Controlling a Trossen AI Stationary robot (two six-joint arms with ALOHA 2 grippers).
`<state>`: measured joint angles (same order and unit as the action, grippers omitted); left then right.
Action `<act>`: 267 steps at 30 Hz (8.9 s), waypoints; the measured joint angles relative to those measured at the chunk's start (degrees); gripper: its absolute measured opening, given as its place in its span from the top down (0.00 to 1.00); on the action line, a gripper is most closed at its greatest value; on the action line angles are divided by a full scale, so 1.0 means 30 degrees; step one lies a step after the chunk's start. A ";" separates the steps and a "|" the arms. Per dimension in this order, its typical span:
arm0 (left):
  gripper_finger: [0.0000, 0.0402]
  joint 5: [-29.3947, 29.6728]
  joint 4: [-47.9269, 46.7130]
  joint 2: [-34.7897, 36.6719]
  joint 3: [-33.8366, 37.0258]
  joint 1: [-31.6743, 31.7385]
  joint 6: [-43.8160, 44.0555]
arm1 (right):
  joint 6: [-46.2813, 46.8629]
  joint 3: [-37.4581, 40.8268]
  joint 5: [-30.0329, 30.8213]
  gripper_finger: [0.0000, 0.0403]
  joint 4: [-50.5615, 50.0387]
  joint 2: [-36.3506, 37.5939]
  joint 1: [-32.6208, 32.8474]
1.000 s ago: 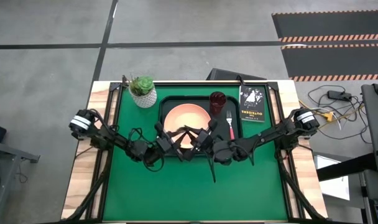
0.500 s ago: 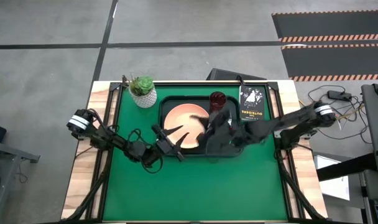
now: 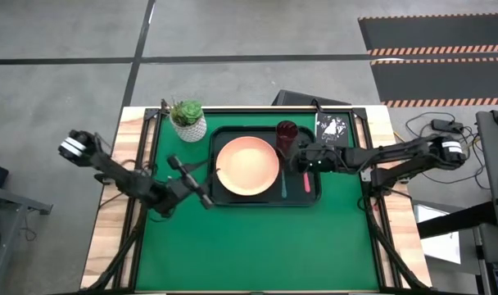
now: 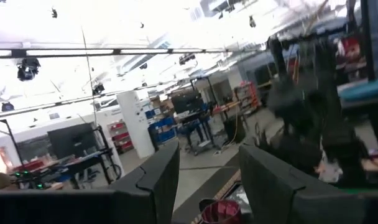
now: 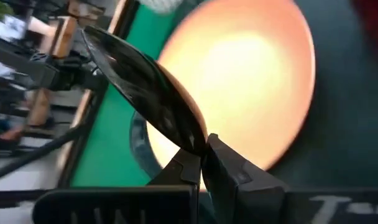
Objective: Pick and place plate/cup/fork/spoon on tray
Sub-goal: Put the blue spoon on the dark green serving tray to the right of the orange plate
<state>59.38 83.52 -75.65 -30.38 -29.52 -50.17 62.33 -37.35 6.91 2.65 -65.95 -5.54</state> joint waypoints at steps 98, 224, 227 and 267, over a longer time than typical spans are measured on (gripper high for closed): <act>0.64 -0.0628 -0.0187 0.4616 0.2372 -0.0831 -0.0517 | 0.0705 -0.8717 0.3044 0.97 -1.7222 -0.8787 0.1536; 1.00 -0.1067 -0.5168 -0.0433 0.0125 0.3034 1.1118 | -2.2942 -0.6850 0.6398 0.65 1.5264 -1.0436 0.4279; 1.00 -0.1081 -0.5128 -0.0433 0.0084 0.3346 1.1160 | -2.3305 -0.7345 0.6478 0.65 1.5154 -1.0657 0.4376; 0.94 -0.2333 -0.5016 -0.0448 -0.0076 0.3555 1.2169 | -2.2314 -0.9353 0.8076 0.98 1.0630 -1.0703 0.4364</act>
<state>52.38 68.47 -76.99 -30.61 -18.85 -13.66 -4.61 -65.41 31.14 34.54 -98.06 7.56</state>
